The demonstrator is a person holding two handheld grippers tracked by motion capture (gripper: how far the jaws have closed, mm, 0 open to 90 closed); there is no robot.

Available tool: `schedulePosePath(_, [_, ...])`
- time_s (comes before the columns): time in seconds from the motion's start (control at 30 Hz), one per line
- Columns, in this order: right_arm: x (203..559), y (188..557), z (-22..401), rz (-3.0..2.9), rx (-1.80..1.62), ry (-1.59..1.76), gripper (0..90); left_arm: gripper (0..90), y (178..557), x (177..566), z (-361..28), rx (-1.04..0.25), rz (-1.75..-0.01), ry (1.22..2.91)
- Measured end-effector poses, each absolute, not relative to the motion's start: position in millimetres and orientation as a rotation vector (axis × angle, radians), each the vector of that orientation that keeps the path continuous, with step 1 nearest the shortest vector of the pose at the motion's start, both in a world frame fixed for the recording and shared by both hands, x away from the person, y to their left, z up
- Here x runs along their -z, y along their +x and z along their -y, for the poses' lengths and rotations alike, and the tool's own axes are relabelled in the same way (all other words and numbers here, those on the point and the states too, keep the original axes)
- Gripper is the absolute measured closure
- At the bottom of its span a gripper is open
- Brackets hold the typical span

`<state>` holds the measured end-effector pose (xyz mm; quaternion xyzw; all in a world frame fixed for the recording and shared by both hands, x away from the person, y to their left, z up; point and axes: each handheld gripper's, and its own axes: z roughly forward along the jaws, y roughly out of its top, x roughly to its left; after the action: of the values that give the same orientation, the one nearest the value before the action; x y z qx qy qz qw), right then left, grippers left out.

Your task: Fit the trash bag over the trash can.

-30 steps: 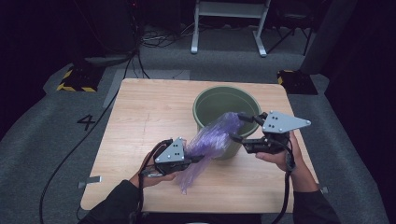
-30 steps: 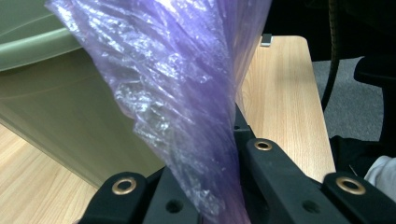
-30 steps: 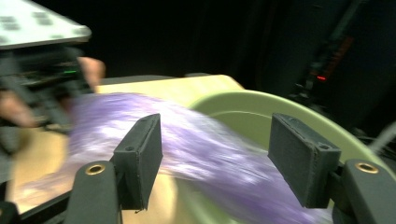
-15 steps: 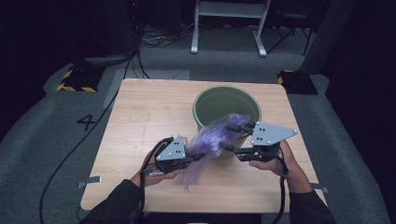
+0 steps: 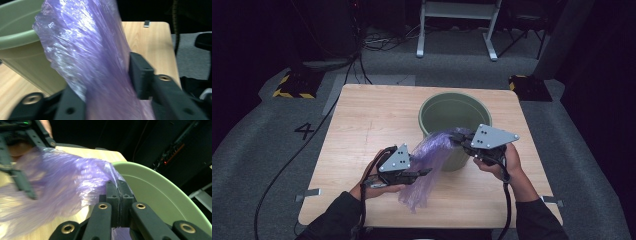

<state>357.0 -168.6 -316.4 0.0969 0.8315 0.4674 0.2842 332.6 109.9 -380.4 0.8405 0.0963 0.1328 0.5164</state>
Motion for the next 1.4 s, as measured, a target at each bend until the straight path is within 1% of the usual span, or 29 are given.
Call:
schedulePosePath(0.03, [316,359,171,-2.218,-1.255,0.276,90.0,51.2,333,379,-112,-0.326,-0.236,2.018])
schedulePosePath(0.1, [316,361,173,-2.212,-1.252,0.296,90.0,49.1,333,378,-116,-0.310,-0.237,2.012])
schedulePosePath(0.2, [317,365,178,-2.199,-1.251,0.334,90.0,41.0,332,376,-122,-0.289,-0.252,2.018])
schedulePosePath(0.3, [319,369,183,-2.177,-1.252,0.373,90.0,38.8,333,374,-129,-0.266,-0.267,2.007])
schedulePosePath(0.47, [319,377,191,-2.135,-1.270,0.444,90.0,40.0,338,379,-131,-0.211,-0.283,2.026])
schedulePosePath(0.57, [318,381,194,-2.105,-1.250,0.473,90.0,43.3,341,386,-126,-0.218,-0.304,2.042])
schedulePosePath(0.63, [317,385,196,-2.097,-1.267,0.501,90.0,50.3,344,391,-124,-0.177,-0.298,2.023])
schedulePosePath(0.67, [317,386,196,-2.099,-1.263,0.507,90.0,55.2,343,392,-122,-0.174,-0.288,2.021])
schedulePosePath(0.73, [318,387,196,-2.100,-1.262,0.514,89.4,64.8,341,395,-117,-0.185,-0.241,2.031])
schedulePosePath(0.77, [318,387,195,-2.103,-1.256,0.516,88.4,68.0,340,396,-115,-0.198,-0.224,2.030])
schedulePosePath(0.8, [318,387,195,-2.104,-1.246,0.517,85.4,73.0,339,397,-113,-0.208,-0.208,2.027])
schedulePosePath(0.83, [318,387,195,-2.106,-1.243,0.522,79.8,76.8,339,397,-111,-0.210,-0.207,2.027])
schedulePosePath(0.87, [318,387,195,-2.106,-1.239,0.531,76.0,79.4,338,397,-110,-0.221,-0.200,2.023])
schedulePosePath(0.93, [319,384,195,-2.100,-1.224,0.555,60.1,85.2,336,397,-108,-0.224,-0.193,2.001])
schedulePosePath(1.0, [318,380,196,-2.084,-1.205,0.571,49.3,87.4,335,397,-108,-0.227,-0.186,1.995])
schedulePosePath(1.13, [315,367,205,-2.047,-1.207,0.557,38.0,89.0,334,394,-109,-0.230,-0.189,1.971])
schedulePosePath(1.2, [314,361,210,-2.003,-1.159,0.531,34.1,89.0,335,394,-110,-0.220,-0.190,1.960])
schedulePosePath(1.4, [313,353,224,-2.035,-1.136,0.508,30.6,89.2,335,395,-111,-0.216,-0.193,1.965])
